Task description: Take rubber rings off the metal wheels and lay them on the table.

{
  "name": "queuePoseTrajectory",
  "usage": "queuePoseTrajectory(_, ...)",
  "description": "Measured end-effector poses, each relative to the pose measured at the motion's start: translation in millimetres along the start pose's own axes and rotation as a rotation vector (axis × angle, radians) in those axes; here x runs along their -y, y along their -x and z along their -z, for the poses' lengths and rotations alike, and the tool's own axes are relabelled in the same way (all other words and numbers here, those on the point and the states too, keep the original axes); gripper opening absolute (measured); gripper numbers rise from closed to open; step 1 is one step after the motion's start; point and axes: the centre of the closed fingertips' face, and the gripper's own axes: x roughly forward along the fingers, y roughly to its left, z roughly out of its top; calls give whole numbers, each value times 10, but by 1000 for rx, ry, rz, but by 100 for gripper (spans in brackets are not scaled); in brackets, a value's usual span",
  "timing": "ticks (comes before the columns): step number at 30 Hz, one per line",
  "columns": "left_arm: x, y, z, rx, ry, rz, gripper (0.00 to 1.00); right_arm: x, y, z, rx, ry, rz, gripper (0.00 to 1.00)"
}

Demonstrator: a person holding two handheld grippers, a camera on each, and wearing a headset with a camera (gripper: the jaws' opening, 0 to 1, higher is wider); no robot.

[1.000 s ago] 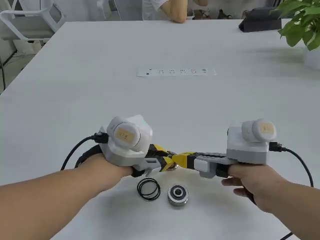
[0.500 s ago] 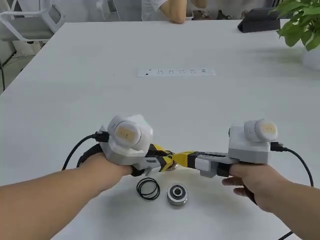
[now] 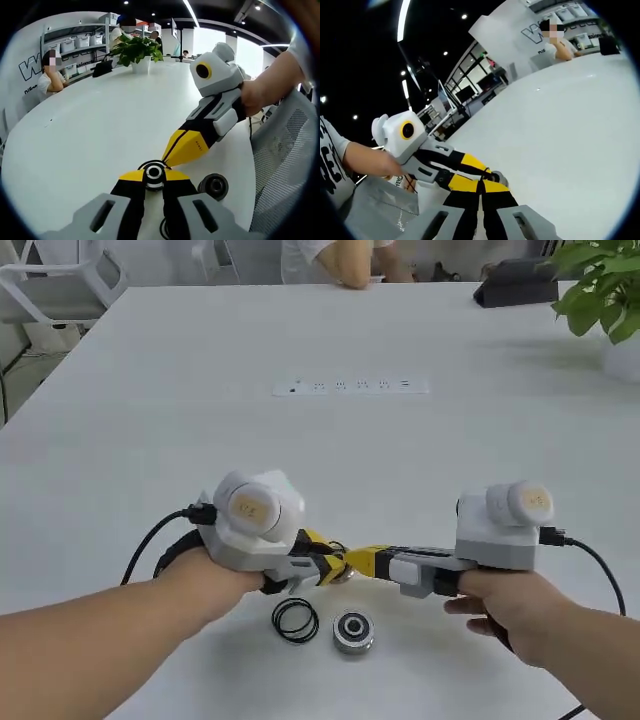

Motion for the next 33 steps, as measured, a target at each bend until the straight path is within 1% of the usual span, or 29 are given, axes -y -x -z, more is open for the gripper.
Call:
queuePoseTrajectory(3,-3,5,1,-5,-7,1,8,-4,0,0,0,-1,-1,0)
queuePoseTrajectory(8,-17,32,-33,6,-6,-1,7,-10,2,-12,3,0,-3,0)
queuePoseTrajectory(15,-8,84,-43,7,-10,0,8,-50,0,-17,4,1,-16,0)
queuePoseTrajectory(21,-15,176,-99,32,-1,-3,9,-102,13,-75,21,-1,-31,0)
queuePoseTrajectory(27,-12,271,-121,45,-2,-3,12,-164,14,-107,29,0,-49,0)
queuePoseTrajectory(32,7,355,-154,62,-6,4,16,-233,10,-142,36,2,-64,0)
queuePoseTrajectory(33,16,371,-157,64,-5,7,18,-248,8,-144,37,-1,-67,0)
